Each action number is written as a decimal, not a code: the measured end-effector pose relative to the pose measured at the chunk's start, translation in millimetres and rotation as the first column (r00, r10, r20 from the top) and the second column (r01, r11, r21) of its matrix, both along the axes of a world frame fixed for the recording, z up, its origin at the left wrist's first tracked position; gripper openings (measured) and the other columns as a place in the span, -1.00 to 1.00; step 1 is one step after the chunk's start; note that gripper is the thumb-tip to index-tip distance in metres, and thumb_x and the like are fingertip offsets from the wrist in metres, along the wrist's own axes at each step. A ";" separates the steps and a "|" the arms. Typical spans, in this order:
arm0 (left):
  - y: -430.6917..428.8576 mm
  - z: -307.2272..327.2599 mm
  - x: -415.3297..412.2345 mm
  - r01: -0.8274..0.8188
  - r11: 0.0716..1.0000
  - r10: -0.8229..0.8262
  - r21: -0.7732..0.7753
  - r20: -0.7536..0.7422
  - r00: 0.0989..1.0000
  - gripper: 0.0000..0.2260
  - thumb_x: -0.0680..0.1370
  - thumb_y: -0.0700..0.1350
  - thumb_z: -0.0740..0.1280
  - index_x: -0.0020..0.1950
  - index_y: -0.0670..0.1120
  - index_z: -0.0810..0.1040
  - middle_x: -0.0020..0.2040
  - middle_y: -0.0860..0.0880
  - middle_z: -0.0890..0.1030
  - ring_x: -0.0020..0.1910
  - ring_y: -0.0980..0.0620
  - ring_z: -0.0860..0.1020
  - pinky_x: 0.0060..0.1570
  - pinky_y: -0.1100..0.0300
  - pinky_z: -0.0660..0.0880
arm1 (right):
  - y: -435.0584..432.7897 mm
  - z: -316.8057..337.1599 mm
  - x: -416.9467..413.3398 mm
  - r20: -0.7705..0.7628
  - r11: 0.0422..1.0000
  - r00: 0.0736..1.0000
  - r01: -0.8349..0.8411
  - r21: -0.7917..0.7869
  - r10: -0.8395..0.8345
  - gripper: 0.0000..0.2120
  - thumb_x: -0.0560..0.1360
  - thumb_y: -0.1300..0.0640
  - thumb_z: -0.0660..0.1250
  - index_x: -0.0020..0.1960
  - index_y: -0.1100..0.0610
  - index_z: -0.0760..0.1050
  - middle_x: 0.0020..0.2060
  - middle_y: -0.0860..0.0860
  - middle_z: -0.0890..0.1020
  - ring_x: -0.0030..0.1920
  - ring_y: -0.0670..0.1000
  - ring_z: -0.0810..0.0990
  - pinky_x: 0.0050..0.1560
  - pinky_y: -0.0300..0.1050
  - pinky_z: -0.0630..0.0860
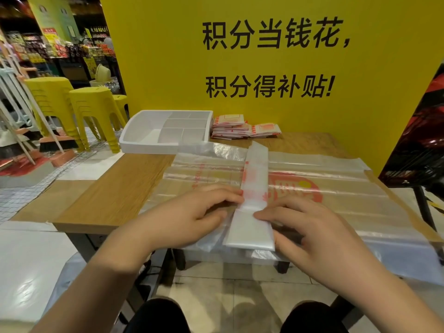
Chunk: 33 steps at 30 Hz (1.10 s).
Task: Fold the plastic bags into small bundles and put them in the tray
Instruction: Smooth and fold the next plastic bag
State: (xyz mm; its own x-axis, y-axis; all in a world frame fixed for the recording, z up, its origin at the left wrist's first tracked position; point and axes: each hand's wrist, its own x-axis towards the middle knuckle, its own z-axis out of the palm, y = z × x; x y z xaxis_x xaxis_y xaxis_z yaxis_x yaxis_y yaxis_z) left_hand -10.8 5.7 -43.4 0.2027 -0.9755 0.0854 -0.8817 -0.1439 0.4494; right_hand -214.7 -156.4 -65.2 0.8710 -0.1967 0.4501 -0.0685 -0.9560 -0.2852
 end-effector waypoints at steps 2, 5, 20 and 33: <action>2.7 -1.0 -0.6 0.010 0.997 -0.004 -0.081 0.075 0.997 -0.65 0.65 -0.07 0.26 0.44 0.15 0.44 0.37 0.27 0.43 0.36 0.36 0.35 0.37 0.35 0.29 | 0.7 -1.2 -1.5 0.005 1.000 1.000 0.007 0.026 -0.007 -0.69 0.54 -0.21 0.22 0.21 -0.22 0.57 0.09 -0.33 0.54 0.09 -0.22 0.54 -0.03 -0.12 0.55; 7.7 -7.8 -12.4 -0.013 0.973 0.050 -0.229 0.159 0.986 -0.72 0.60 0.00 0.27 0.30 0.17 0.55 0.28 0.29 0.48 0.31 0.26 0.43 0.29 0.14 0.43 | -1.1 -1.3 -0.6 0.003 0.999 1.000 0.019 0.027 -0.019 -0.71 0.52 -0.19 0.24 0.21 -0.21 0.55 0.10 -0.33 0.54 0.11 -0.22 0.53 -0.01 -0.07 0.56; -3.2 -8.0 -35.2 -0.197 0.937 0.174 -0.288 -0.102 0.979 -0.85 0.60 -0.02 0.34 0.15 0.11 0.61 0.09 0.19 0.58 0.13 0.25 0.49 0.12 0.30 0.42 | -5.9 11.0 11.7 0.055 0.991 0.996 0.063 0.119 -0.070 -0.81 0.55 -0.21 0.26 0.06 -0.21 0.58 -0.19 -0.32 0.62 -0.16 -0.24 0.56 -0.26 -0.19 0.49; -22.0 -19.1 -39.8 -0.401 0.848 0.320 -0.347 -0.269 0.908 -0.80 0.60 0.04 0.32 0.21 0.16 0.46 -0.11 0.24 0.56 0.02 0.17 0.52 0.07 0.09 0.50 | -8.8 2.7 33.2 0.024 0.929 0.984 0.158 0.334 -0.176 -0.42 0.53 -0.11 0.37 0.48 -0.20 0.21 -0.19 -0.24 0.61 -0.14 -0.25 0.57 -0.20 -0.29 0.45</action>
State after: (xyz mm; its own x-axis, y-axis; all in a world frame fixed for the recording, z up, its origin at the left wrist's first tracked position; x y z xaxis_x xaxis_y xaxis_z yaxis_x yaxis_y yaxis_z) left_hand -50.6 -16.3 -62.5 0.5857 -0.7259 0.3606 -0.6905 -0.2138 0.6911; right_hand -181.5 -165.2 -62.5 0.7895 -0.4823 0.3797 -0.1953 -0.7838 -0.5895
